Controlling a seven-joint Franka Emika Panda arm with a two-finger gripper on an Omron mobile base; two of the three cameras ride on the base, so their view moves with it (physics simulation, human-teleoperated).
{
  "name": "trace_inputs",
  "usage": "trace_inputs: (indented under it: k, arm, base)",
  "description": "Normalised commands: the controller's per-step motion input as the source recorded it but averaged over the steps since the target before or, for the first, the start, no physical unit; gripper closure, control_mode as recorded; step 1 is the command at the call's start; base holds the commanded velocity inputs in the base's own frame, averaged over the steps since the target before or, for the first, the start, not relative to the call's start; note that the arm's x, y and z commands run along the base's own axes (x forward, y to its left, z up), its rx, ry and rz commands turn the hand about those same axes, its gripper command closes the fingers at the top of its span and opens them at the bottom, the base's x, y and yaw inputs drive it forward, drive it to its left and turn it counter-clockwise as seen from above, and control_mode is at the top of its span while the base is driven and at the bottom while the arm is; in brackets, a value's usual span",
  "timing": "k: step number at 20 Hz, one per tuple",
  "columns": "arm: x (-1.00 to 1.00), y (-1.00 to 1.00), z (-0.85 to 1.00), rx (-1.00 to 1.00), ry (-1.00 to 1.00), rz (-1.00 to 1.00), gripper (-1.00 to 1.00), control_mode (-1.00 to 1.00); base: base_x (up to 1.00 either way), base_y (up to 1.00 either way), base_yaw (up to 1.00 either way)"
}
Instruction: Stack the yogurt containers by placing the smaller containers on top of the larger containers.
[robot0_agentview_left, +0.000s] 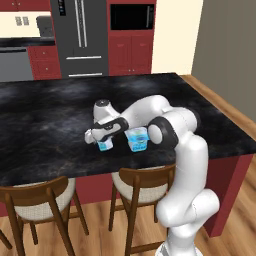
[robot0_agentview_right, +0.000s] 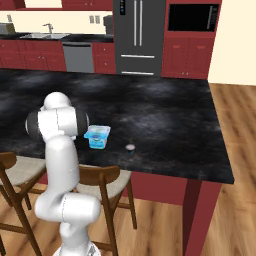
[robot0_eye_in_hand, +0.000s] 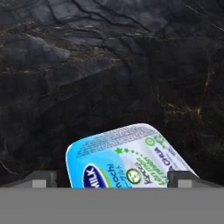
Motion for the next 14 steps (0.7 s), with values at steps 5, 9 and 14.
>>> trace_inputs:
  k: [5, 9, 14]
  arm:
    - [0.0, 0.0, -0.25, -0.03, 0.0, 0.0, -1.0, -1.0]
    - [0.0, 0.0, -0.36, -0.04, 0.0, 0.0, -1.0, -1.0]
    - [0.0, 0.0, -0.36, -0.05, 0.0, 0.0, 1.0, -1.0]
  base:
    - [0.0, 0.0, 0.0]
    - [0.0, 0.0, 0.0]
    - [0.0, 0.0, 0.0]
